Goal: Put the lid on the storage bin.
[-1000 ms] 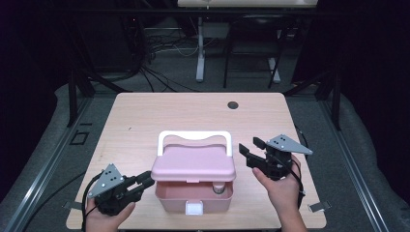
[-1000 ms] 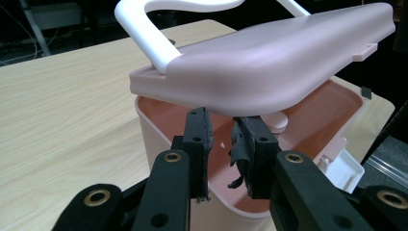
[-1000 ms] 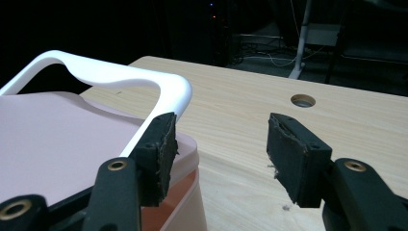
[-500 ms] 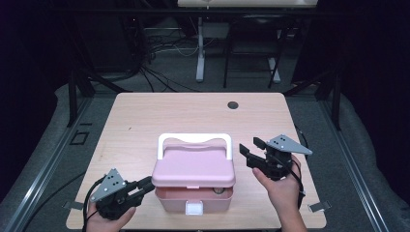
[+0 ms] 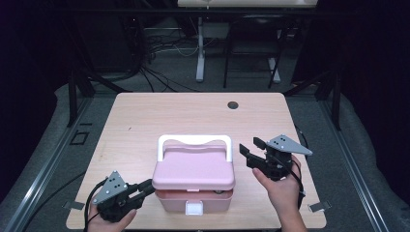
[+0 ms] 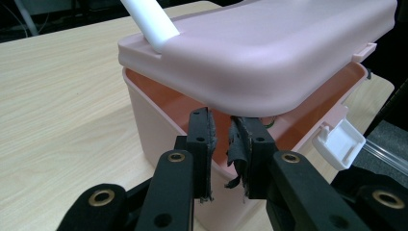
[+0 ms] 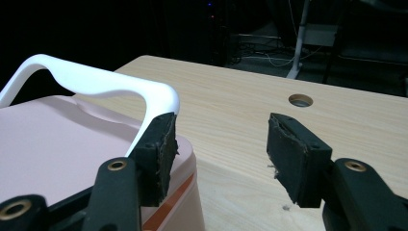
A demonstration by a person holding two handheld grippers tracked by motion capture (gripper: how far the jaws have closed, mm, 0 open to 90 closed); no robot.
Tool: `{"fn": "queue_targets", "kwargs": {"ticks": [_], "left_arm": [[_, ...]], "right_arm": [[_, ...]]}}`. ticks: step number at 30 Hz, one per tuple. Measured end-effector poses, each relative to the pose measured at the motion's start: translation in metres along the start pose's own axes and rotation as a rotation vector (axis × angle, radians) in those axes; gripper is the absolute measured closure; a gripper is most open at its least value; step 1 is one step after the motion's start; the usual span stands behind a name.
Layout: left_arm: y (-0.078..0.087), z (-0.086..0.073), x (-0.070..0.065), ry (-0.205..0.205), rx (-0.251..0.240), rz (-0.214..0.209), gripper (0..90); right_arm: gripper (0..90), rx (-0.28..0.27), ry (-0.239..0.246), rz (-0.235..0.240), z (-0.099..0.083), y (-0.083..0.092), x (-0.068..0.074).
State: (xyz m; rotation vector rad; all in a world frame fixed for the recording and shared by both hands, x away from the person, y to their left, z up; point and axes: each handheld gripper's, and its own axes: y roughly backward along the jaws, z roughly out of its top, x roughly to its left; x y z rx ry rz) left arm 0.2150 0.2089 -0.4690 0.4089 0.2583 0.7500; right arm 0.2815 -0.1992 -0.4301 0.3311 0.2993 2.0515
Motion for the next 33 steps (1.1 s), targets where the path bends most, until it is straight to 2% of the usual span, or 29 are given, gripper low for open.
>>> {"fn": "queue_targets", "kwargs": {"ticks": [33], "left_arm": [[-0.002, -0.01, 0.0, -0.002, 0.03, -0.009, 77.6]], "right_arm": [[43.5, -0.003, 0.003, -0.002, -0.001, -0.001, 0.001]]}}
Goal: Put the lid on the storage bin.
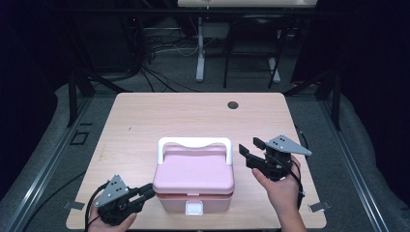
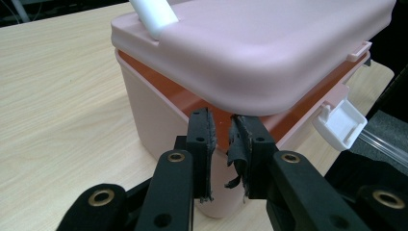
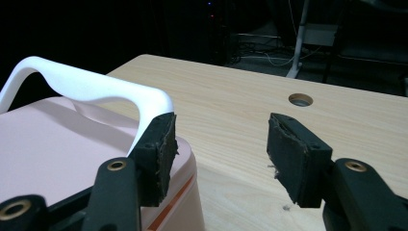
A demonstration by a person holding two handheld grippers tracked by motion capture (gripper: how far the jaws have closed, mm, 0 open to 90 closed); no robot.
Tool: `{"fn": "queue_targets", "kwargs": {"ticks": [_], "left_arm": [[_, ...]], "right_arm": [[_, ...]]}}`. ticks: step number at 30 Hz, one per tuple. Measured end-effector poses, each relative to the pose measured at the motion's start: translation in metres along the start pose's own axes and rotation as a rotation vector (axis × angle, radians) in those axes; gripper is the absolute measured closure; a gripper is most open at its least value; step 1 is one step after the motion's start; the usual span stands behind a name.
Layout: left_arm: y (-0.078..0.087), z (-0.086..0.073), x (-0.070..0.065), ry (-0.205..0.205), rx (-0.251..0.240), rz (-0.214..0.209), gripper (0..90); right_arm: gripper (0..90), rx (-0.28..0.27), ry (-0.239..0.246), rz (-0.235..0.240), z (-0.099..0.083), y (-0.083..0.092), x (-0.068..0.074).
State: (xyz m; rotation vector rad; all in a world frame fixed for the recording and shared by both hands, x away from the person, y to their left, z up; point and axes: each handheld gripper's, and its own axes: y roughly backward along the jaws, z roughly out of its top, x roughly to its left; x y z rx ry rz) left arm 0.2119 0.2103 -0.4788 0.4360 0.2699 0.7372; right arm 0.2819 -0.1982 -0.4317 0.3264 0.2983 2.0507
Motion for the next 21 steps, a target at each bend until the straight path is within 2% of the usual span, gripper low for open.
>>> {"fn": "queue_targets", "kwargs": {"ticks": [21], "left_arm": [[-0.0004, -0.004, 0.0012, -0.006, 0.025, 0.008, 78.0]], "right_arm": [[43.4, 0.005, 0.006, -0.003, -0.001, -0.0009, 0.0009]]}}
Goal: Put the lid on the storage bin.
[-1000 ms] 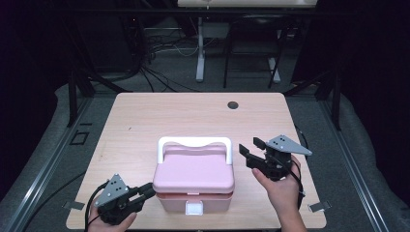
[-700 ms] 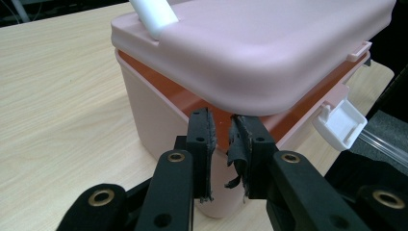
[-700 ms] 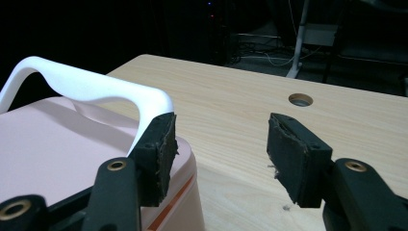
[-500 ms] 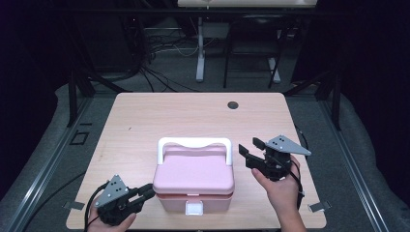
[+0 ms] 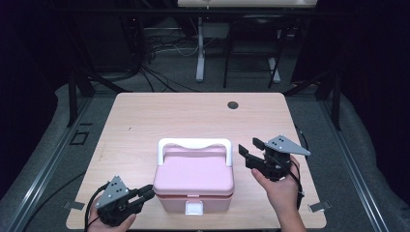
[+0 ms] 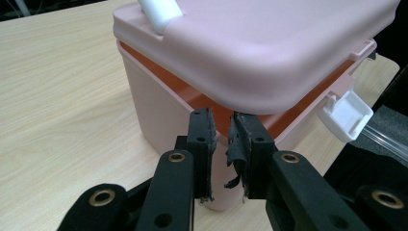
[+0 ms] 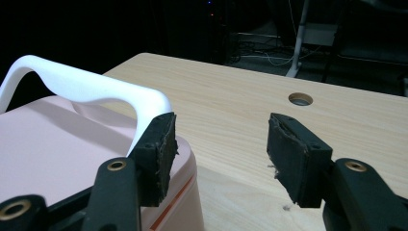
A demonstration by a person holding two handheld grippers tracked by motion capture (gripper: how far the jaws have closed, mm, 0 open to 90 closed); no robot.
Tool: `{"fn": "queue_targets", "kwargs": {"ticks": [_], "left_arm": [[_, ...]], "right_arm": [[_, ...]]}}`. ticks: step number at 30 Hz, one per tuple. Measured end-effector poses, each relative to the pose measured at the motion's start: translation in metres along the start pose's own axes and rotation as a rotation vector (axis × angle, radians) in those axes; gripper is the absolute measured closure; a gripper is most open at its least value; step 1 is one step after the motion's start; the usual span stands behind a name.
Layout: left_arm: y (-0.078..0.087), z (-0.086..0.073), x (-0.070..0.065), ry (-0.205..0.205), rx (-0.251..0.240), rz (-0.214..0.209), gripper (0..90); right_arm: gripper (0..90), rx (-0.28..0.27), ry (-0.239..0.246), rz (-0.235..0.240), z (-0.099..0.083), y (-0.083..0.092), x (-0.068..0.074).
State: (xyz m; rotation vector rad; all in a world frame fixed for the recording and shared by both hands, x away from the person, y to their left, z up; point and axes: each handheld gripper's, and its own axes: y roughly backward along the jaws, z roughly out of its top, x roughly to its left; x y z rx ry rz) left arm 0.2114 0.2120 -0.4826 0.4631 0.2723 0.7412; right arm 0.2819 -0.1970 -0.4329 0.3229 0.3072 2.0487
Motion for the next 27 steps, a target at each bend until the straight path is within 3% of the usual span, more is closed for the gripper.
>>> {"fn": "queue_targets", "kwargs": {"ticks": [22, 27], "left_arm": [[-0.005, -0.0054, 0.0056, 0.007, 0.031, 0.041, 78.1], [-0.0031, -0.0052, 0.0085, 0.028, 0.01, 0.045, 77.8]], "right_arm": [[43.5, 0.0, -0.005, -0.001, -0.0011, -0.0003, -0.0013], [43.5, 0.001, -0.003, -0.001, -0.0012, -0.0004, -0.0009]]}}
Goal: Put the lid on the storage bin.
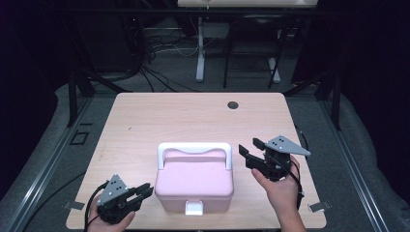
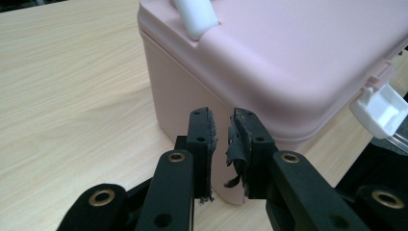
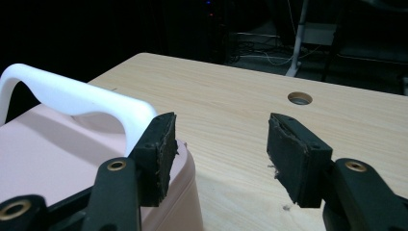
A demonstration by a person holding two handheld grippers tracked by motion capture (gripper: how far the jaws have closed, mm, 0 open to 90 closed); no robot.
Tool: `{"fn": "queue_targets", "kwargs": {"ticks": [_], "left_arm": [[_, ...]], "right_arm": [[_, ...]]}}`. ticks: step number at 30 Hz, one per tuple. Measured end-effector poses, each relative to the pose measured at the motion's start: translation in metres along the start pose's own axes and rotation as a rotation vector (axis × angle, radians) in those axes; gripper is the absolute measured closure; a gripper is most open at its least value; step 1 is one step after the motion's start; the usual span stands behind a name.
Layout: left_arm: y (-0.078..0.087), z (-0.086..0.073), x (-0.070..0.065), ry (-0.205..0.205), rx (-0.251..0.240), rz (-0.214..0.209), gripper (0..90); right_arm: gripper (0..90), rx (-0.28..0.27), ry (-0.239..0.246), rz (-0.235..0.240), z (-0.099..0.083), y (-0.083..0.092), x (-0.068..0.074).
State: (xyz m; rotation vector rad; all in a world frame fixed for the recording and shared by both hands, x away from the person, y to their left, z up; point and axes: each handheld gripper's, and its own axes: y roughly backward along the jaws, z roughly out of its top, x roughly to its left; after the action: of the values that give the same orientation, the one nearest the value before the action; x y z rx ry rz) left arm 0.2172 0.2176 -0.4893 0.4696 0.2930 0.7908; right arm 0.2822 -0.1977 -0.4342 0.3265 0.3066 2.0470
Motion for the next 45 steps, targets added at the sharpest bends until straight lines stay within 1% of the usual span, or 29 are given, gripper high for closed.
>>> {"fn": "queue_targets", "kwargs": {"ticks": [1, 7, 10, 15, 17, 18, 19, 21, 25, 29, 30, 31, 34, 42, 43, 45], "left_arm": [[0.001, 0.0, 0.001, -0.006, 0.001, -0.001, 77.9], [0.001, 0.0, 0.003, 0.004, 0.0, -0.003, 76.0], [0.001, 0.001, 0.005, 0.022, -0.013, -0.004, 72.7], [0.001, 0.003, 0.011, 0.046, -0.024, -0.005, 70.2], [0.0, 0.003, 0.014, 0.055, -0.027, -0.004, 69.2], [0.001, 0.004, 0.015, 0.059, -0.019, -0.004, 68.9], [-0.001, 0.005, 0.017, 0.064, -0.028, -0.002, 68.4], [-0.001, 0.006, 0.019, 0.068, -0.02, 0.0, 67.3], [-0.004, 0.009, 0.025, 0.075, -0.03, 0.005, 66.1], [-0.006, 0.014, 0.03, 0.084, -0.027, 0.007, 64.9], [-0.007, 0.014, 0.031, 0.087, -0.039, 0.01, 64.8], [-0.008, 0.016, 0.033, 0.086, -0.033, 0.01, 64.7], [-0.011, 0.018, 0.035, 0.089, -0.041, 0.017, 64.7], [-0.019, 0.022, 0.043, 0.107, -0.038, 0.02, 64.1], [-0.02, 0.022, 0.044, 0.103, -0.036, 0.023, 64.1], [-0.023, 0.022, 0.046, 0.118, -0.034, 0.025, 64.0]], "right_arm": [[43.5, 0.0, 0.0, 0.0, 0.0, 0.0, 0.0], [43.4, -0.002, 0.002, -0.001, 0.0, 0.0, 0.0], [43.5, -0.003, 0.003, -0.002, 0.0, 0.001, 0.0], [43.5, -0.005, -0.001, -0.001, 0.0, 0.001, 0.0], [43.5, -0.005, 0.0, -0.001, 0.0, 0.001, 0.0], [43.5, -0.005, -0.001, -0.001, 0.0, 0.001, 0.0], [43.5, -0.005, -0.001, -0.002, 0.0, 0.001, -0.001], [43.5, -0.003, -0.001, -0.001, 0.0, 0.001, -0.001], [43.5, -0.003, -0.002, -0.003, 0.0, 0.002, -0.001], [43.5, -0.005, 0.0, -0.002, 0.0, 0.001, 0.0], [43.5, -0.002, 0.0, -0.002, 0.0, 0.001, 0.0], [43.5, -0.001, -0.001, -0.002, 0.0, 0.001, 0.0], [43.5, -0.001, 0.0, -0.003, -0.001, 0.001, 0.0], [43.5, -0.002, -0.002, -0.005, -0.001, 0.001, -0.001], [43.5, -0.002, -0.003, -0.006, -0.002, 0.001, -0.001], [43.5, 0.002, -0.002, -0.007, -0.002, 0.001, -0.001]]}}
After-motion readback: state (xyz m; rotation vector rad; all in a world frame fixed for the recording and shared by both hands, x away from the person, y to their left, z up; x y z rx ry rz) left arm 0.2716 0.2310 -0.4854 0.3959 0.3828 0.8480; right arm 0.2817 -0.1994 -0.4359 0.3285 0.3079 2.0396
